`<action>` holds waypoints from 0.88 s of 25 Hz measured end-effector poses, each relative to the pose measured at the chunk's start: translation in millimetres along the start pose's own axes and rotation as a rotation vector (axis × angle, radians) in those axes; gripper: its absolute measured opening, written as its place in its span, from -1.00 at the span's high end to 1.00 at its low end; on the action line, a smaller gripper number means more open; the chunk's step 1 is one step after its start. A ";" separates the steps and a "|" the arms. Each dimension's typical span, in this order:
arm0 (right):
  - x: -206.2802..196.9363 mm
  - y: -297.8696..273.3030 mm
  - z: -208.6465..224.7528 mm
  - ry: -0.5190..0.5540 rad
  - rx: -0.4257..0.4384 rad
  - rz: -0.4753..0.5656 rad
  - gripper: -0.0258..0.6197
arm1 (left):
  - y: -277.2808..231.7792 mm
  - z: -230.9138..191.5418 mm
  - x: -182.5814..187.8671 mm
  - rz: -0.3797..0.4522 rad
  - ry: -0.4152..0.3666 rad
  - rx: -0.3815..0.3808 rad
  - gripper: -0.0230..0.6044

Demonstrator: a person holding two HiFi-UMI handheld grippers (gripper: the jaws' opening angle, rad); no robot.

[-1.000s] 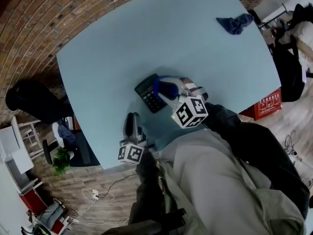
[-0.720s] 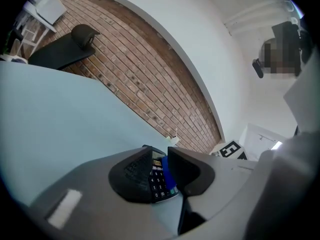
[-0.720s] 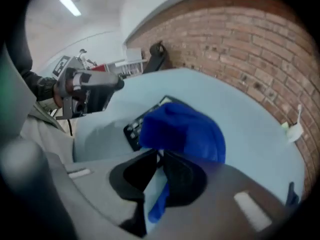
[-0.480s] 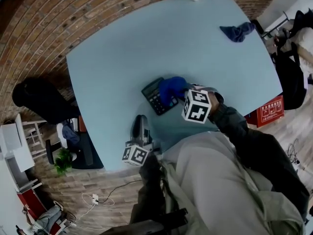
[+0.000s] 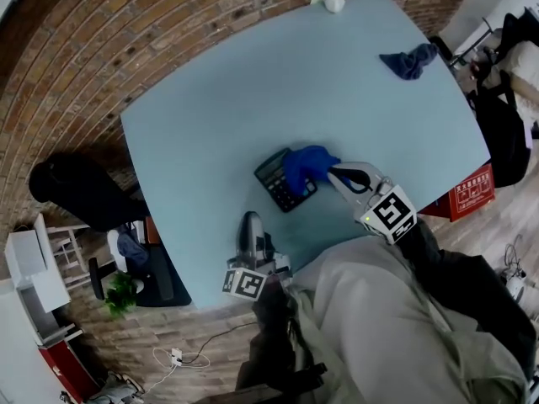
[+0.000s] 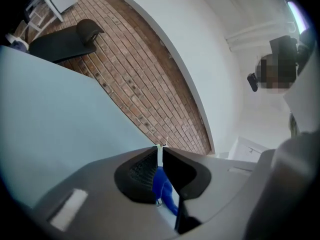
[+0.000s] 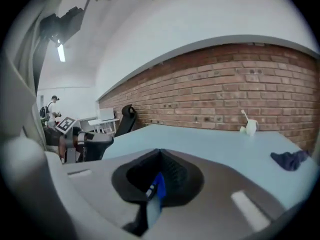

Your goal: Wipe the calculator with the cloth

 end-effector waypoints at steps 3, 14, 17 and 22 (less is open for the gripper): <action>-18.2 6.8 -5.1 -0.080 0.009 -0.026 0.92 | -2.1 5.4 0.7 -0.011 -0.015 -0.020 0.92; -31.3 11.4 -25.7 -0.137 0.033 -0.058 0.92 | -8.4 13.8 -7.7 -0.049 0.001 -0.052 0.92; -34.0 13.3 -26.7 -0.150 0.031 -0.067 0.92 | -4.1 14.5 -11.0 -0.053 0.014 -0.046 0.92; -36.4 10.6 -30.0 -0.149 0.044 -0.083 0.92 | 5.3 9.7 -12.0 -0.037 0.030 -0.020 0.92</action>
Point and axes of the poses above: the fingertips, and each gripper's own axes: y backward along the fingers, z to its right, x out of its top, the point moved 10 cm from there along y, backward along the fingers, and after that the axes turned 6 degrees about z, right-handed, at the moved point
